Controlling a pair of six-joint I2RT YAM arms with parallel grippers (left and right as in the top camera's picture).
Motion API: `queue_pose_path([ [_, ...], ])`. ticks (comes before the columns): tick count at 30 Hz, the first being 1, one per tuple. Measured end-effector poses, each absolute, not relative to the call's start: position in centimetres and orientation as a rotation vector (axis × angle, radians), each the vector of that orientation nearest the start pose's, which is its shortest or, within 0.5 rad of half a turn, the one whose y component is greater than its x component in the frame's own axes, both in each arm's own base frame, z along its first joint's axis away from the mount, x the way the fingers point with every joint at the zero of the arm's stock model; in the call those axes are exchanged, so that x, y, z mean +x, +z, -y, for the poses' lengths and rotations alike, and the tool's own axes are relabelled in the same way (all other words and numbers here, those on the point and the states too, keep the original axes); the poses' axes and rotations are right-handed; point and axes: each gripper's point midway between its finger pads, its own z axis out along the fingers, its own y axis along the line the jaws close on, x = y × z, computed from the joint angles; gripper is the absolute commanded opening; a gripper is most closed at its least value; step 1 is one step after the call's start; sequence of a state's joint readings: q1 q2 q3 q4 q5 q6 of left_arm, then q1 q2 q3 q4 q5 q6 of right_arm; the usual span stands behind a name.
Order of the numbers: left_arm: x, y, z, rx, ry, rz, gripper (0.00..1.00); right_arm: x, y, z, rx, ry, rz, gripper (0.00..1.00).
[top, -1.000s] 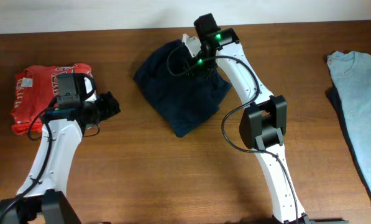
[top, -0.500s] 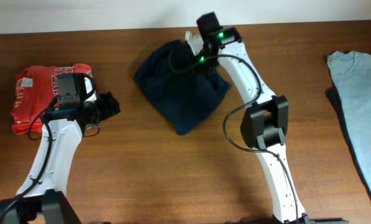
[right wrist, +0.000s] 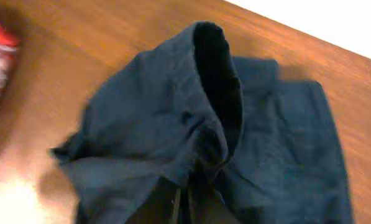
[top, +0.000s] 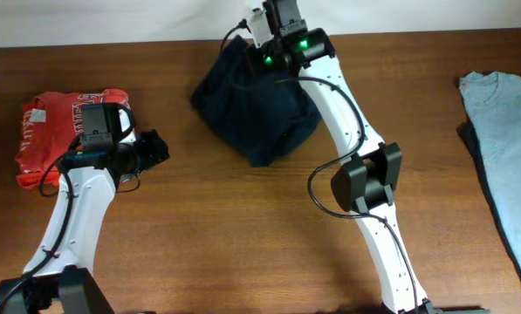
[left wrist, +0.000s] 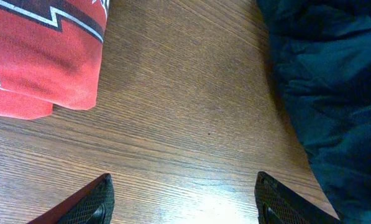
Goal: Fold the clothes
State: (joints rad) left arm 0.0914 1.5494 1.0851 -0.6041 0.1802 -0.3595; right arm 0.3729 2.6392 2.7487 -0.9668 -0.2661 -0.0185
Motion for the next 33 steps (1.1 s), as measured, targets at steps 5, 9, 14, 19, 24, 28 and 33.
queue_pose_path([
  [5,37.8,10.8,-0.4,-0.533,-0.328,-2.597,0.72,59.7,10.6,-23.2,-0.449,0.295,-2.485,0.04],
  [9,37.8,10.8,-0.4,-0.533,-0.329,-2.597,0.72,60.8,8.2,-18.0,-0.309,0.174,-2.552,0.79],
  [14,37.8,10.8,-0.3,-0.531,-0.333,-2.598,0.72,61.2,7.5,-12.0,-0.178,0.084,-2.608,0.99],
  [19,38.2,11.0,0.9,-0.483,-0.345,-2.590,0.72,58.1,7.8,-9.2,-0.138,0.066,-2.751,0.99],
  [24,42.7,12.9,4.0,-0.300,-0.449,-2.422,0.73,56.1,8.9,-8.6,-0.103,0.260,-2.822,0.99],
  [28,46.4,12.6,7.1,-0.156,-0.655,-2.301,0.73,55.1,9.0,-6.7,-0.031,0.370,-2.865,0.99],
  [33,50.6,8.0,11.8,-0.064,-1.048,-2.237,0.74,54.0,12.3,-4.5,0.043,0.467,-2.850,0.99],
])
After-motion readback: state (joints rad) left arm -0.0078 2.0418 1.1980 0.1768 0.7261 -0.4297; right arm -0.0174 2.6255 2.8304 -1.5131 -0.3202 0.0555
